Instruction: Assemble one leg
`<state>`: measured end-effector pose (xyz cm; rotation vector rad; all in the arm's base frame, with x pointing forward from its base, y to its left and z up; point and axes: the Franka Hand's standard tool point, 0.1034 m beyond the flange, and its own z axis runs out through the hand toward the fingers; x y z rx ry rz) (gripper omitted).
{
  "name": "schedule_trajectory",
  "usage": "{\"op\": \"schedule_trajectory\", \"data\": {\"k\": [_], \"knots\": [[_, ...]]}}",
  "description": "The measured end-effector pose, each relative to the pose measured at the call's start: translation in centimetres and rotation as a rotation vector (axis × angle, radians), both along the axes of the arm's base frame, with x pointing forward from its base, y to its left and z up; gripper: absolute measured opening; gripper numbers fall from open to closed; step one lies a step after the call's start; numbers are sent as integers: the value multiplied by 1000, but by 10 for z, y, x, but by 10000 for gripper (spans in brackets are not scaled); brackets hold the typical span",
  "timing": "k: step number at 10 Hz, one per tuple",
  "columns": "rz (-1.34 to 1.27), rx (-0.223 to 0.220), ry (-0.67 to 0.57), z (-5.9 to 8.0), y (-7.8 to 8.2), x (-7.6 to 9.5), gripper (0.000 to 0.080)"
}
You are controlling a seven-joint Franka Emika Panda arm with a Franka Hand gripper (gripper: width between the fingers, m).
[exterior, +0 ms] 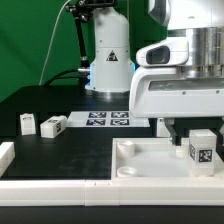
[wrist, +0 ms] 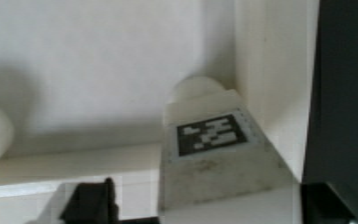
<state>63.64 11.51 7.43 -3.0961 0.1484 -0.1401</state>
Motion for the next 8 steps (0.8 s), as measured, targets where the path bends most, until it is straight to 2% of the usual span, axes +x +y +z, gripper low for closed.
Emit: {"op": "schedule_trajectory", "data": {"k": [1,2,4,6,8], "knots": [[-3,0,0,0,0,0,439],[-29,3,1,0,0,0,289],[-48,6,2,0,0,0,289],[-236,23,8,0,1,-1,289],[-408,32,6,-1,-6,-2,289]]}}
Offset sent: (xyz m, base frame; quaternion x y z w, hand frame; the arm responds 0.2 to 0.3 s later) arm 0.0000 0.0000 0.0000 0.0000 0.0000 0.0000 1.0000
